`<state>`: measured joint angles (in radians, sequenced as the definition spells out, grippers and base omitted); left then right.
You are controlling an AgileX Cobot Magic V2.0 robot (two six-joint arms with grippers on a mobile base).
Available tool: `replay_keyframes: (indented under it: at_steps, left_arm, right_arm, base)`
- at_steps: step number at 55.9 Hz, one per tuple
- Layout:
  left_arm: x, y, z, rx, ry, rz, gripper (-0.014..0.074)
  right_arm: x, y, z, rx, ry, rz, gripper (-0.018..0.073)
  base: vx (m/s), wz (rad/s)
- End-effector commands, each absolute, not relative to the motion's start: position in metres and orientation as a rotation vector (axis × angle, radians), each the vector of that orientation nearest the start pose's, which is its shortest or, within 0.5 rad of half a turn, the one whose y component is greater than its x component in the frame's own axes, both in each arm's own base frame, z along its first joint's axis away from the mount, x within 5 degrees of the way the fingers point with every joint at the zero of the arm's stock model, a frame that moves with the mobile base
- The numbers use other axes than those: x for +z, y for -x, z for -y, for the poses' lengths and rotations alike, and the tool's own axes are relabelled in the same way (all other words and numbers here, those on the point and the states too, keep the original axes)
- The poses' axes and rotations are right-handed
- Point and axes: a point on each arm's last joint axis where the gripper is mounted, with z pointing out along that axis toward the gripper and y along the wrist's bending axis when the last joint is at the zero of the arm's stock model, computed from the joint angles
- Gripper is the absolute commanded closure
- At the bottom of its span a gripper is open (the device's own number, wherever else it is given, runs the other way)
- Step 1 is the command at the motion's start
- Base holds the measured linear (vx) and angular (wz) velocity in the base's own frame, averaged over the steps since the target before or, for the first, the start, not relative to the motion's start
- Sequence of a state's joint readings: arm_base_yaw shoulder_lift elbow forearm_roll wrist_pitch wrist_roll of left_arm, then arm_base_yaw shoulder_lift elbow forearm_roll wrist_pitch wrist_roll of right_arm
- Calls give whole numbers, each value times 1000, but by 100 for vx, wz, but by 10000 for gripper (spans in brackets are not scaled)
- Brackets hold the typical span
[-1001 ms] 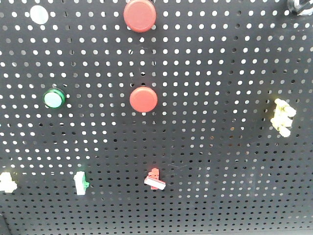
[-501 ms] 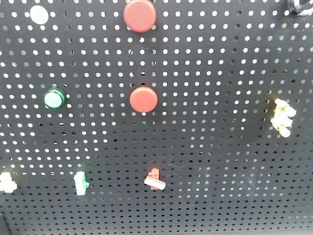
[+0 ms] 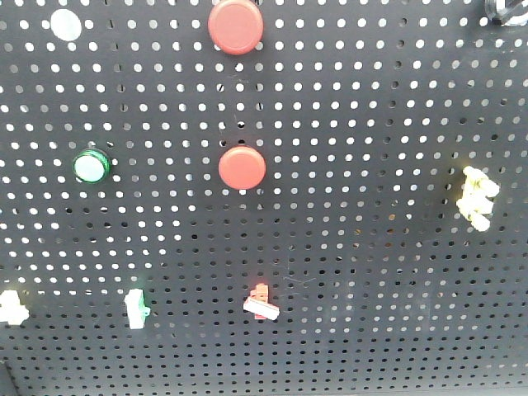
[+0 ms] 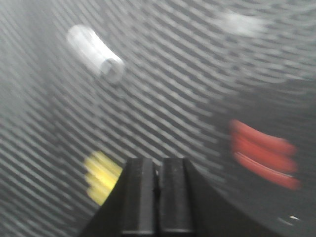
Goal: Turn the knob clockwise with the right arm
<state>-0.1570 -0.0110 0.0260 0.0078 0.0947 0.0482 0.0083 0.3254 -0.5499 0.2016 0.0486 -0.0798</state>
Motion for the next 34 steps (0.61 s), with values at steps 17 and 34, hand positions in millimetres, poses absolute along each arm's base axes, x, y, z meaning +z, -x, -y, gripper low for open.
replay_keyframes:
  at_steps: [17, 34]
  left_arm:
    - [198, -55, 9, -95, -158, -1502, 594]
    - [198, -55, 9, -95, -158, -1503, 594]
  right_arm:
    - [238, -50, 4, -107, -25, -1376, 571]
    - [193, -56, 4, -44, -82, -1596, 571]
  base:
    - [0, 0]
    - [0, 0]
